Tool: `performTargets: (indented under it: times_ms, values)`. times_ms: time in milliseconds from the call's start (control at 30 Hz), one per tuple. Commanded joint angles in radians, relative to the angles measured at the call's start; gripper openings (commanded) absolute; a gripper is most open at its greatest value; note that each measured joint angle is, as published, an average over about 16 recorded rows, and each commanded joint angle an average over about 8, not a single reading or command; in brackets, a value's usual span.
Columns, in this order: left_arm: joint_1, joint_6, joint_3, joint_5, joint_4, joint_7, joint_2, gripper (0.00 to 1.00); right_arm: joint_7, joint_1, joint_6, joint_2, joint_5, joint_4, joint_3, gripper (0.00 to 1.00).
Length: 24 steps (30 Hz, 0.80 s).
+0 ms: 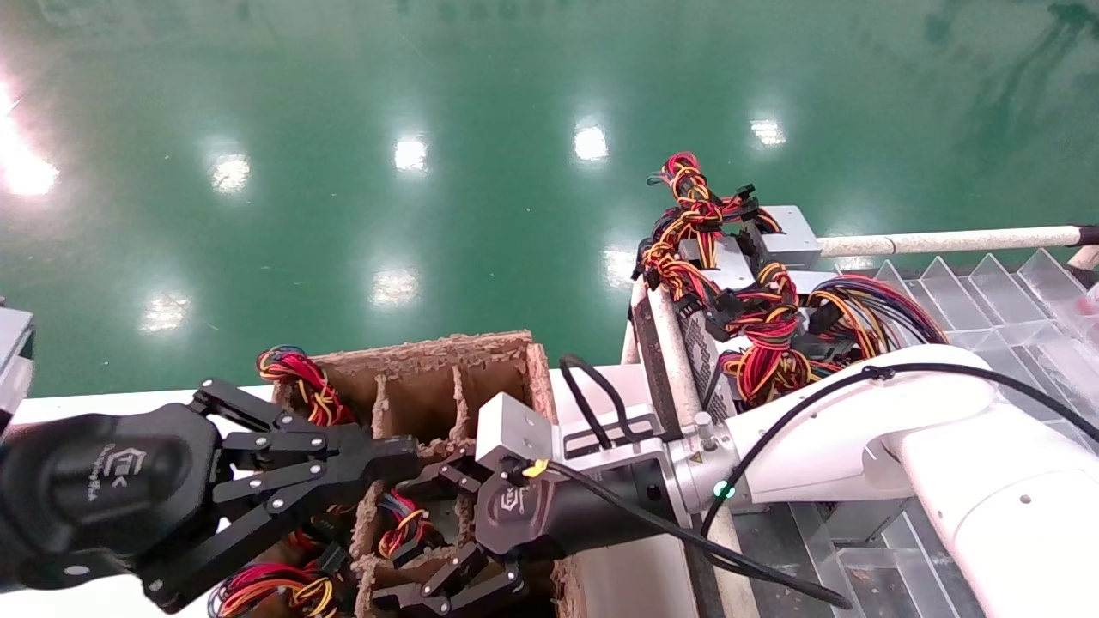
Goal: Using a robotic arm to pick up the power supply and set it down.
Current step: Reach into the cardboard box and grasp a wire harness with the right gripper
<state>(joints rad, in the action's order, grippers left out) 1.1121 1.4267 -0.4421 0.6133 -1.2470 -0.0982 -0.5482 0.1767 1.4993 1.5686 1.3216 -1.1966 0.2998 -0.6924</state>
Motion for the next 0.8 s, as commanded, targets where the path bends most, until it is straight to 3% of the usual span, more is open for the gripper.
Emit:
performTargets:
  times_ms: [33, 800]
  values:
    - [0.000, 0.000, 0.000, 0.000, 0.000, 0.000, 0.000, 0.00, 0.004, 0.002, 0.000, 0.004, 0.006, -0.010, -0.007, 0.00]
    - [0.000, 0.000, 0.000, 0.000, 0.000, 0.000, 0.000, 0.00, 0.050, 0.028, -0.010, 0.008, 0.060, -0.098, -0.046, 0.00]
